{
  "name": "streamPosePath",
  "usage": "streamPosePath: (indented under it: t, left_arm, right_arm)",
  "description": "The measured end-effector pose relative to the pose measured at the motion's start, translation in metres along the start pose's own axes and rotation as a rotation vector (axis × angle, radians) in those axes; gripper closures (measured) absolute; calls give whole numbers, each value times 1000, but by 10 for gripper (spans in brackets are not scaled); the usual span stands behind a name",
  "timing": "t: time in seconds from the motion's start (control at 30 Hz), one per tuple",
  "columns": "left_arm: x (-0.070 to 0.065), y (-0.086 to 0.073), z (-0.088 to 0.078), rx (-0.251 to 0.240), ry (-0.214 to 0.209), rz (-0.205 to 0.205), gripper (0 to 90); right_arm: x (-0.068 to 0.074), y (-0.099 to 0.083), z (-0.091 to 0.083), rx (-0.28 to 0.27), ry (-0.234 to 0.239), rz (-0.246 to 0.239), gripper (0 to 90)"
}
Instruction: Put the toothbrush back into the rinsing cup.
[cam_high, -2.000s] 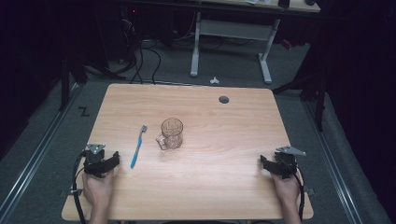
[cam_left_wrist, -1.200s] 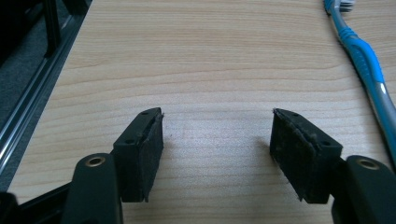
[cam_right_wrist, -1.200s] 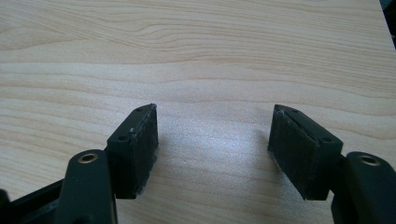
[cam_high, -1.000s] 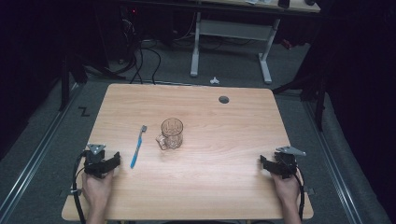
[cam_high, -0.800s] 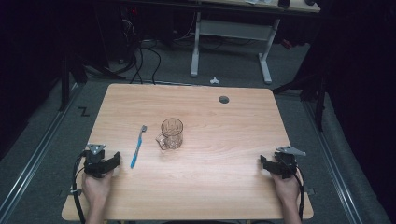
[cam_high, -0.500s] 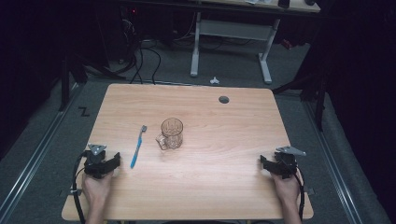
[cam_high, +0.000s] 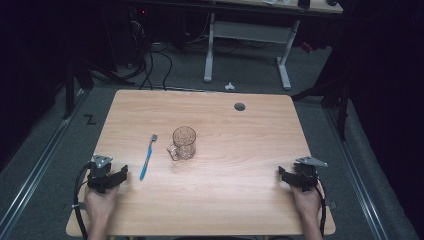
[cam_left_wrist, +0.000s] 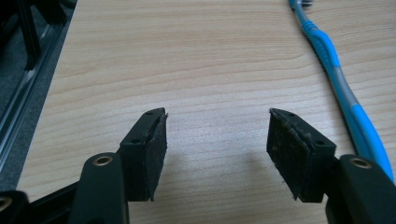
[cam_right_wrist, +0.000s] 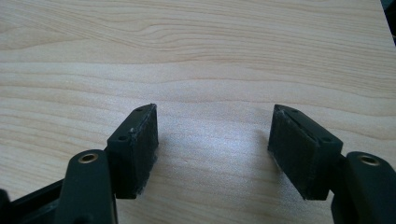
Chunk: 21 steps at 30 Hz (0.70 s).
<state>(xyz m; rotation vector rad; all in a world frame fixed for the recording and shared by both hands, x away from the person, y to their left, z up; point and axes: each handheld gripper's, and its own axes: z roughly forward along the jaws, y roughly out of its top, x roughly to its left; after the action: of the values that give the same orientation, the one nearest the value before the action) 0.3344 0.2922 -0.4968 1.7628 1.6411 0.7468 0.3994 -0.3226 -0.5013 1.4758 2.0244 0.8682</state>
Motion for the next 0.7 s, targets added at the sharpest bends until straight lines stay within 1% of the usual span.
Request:
streamPosePath:
  t: [0.1, 0.13, 0.2, 0.23, 0.27, 0.3, 0.5, 0.53, 0.6, 0.67, 0.7]
  left_arm:
    - [-2, 1, -4, -19, -3, 32, 408]
    - [-3, 2, -5, -20, -1, 45, 418]
    - [-3, 3, -7, -15, -9, 56, 424]
    - [-3, 3, -7, -15, -9, 56, 424]
    - [-3, 4, -8, -7, -19, 58, 424]
    - [-4, 6, -9, -2, -39, 51, 423]
    - [-5, 9, -12, -8, -59, 64, 419]
    - [-7, 10, -13, -7, -61, 72, 413]
    - [-7, 11, -14, -3, -63, 67, 394]
    - [-8, 13, -15, -2, -81, 54, 391]
    - [-8, 13, -15, -2, -81, 54, 392]
  right_arm:
    - [0, 0, 0, 0, 0, 0, 332]
    - [0, 0, 0, 0, 0, 0, 332]
    - [0, 0, 0, 0, 0, 0, 333]
    - [0, 0, 0, 0, 0, 0, 332]
    - [0, 0, 0, 0, 0, 0, 332]
    - [0, 0, 0, 0, 0, -2, 333]
    - [0, 0, 0, -1, 0, -2, 332]
    - [0, 0, 0, 0, 1, -2, 332]
    - [0, 0, 0, 0, 0, -3, 333]
    - [0, 0, 0, 0, 1, -4, 332]
    - [0, 0, 0, 0, 1, -4, 332]
